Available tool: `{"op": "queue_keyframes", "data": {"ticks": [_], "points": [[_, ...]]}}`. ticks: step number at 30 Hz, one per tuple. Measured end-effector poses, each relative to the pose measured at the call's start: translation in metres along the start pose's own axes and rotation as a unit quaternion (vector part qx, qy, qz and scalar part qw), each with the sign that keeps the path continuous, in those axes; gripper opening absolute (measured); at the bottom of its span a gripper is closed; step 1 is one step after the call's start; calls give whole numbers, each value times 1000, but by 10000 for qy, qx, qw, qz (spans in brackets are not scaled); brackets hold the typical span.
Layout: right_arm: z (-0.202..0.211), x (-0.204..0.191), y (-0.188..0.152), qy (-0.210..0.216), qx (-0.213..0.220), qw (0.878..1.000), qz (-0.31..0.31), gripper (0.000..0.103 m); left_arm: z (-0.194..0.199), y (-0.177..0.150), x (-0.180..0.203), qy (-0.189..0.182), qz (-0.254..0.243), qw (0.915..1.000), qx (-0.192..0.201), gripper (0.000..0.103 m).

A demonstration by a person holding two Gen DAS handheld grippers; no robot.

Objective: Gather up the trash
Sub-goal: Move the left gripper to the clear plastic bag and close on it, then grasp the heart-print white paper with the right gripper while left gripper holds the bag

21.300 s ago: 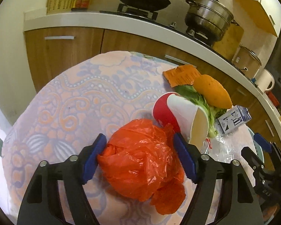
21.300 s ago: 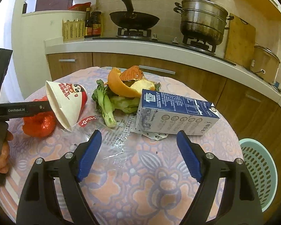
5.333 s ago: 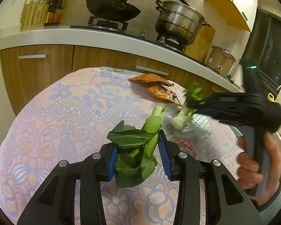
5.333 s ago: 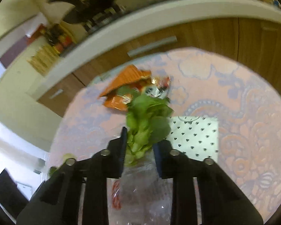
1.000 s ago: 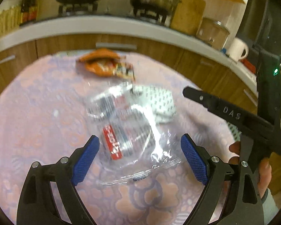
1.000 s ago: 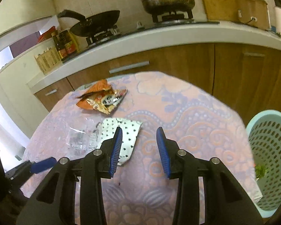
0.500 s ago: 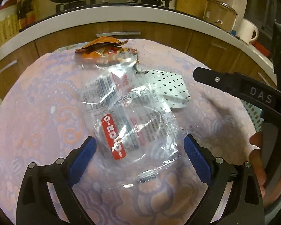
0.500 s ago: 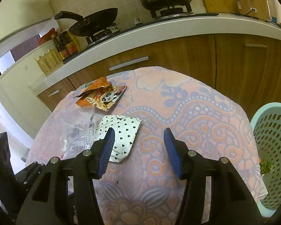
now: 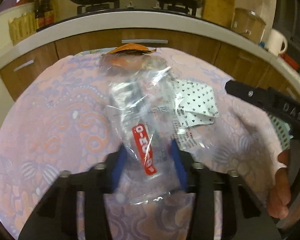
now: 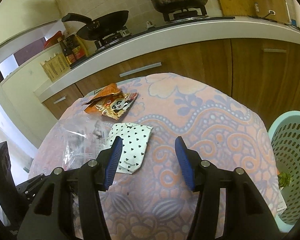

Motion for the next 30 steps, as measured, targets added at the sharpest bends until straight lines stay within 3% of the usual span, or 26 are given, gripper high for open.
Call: {"op": "queue_keyframes", "data": {"ticks": [5, 11, 13, 15, 19, 21, 25, 28, 30], "points": [[1, -2, 0, -4, 22, 10000, 20, 51, 7, 2, -8, -341, 294, 9989, 106, 14], [-1, -2, 0, 15, 1, 10000, 28, 51, 32, 16, -24, -296, 489, 9969, 542, 10], [-2, -3, -1, -18, -46, 10000, 76, 56, 40, 22, -39, -252, 698, 9944, 750, 10], [-8, -7, -3, -85, -179, 9997, 152, 71, 43, 23, -54, -309, 951, 9910, 891, 10], [-25, -16, -8, -314, -552, 9972, 391, 76, 37, 19, -72, -459, 1281, 9861, 950, 10], [-34, -24, -10, -331, -690, 9959, 477, 90, 35, 18, -73, -598, 1385, 9840, 949, 10], [-51, -35, -4, -269, -785, 9959, 349, 90, 37, 20, -67, -555, 1260, 9846, 1081, 10], [-69, -32, -5, -711, -1029, 9912, 444, 90, 39, 20, -64, -482, 1149, 9855, 1151, 10], [-70, -38, -7, -754, -1039, 9898, 620, 77, 38, 20, -65, -484, 1135, 9859, 1133, 10]]}}
Point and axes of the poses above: each gripper's, at about its wrist camera, not at the fingertips, and z roughly against the way its jaws point, x to its right, y to its top, the point moved 10 cm from there along -z, roughly the way its jaws point, and after that the axes turned 1 degree about -x, right-handed, at the moved point
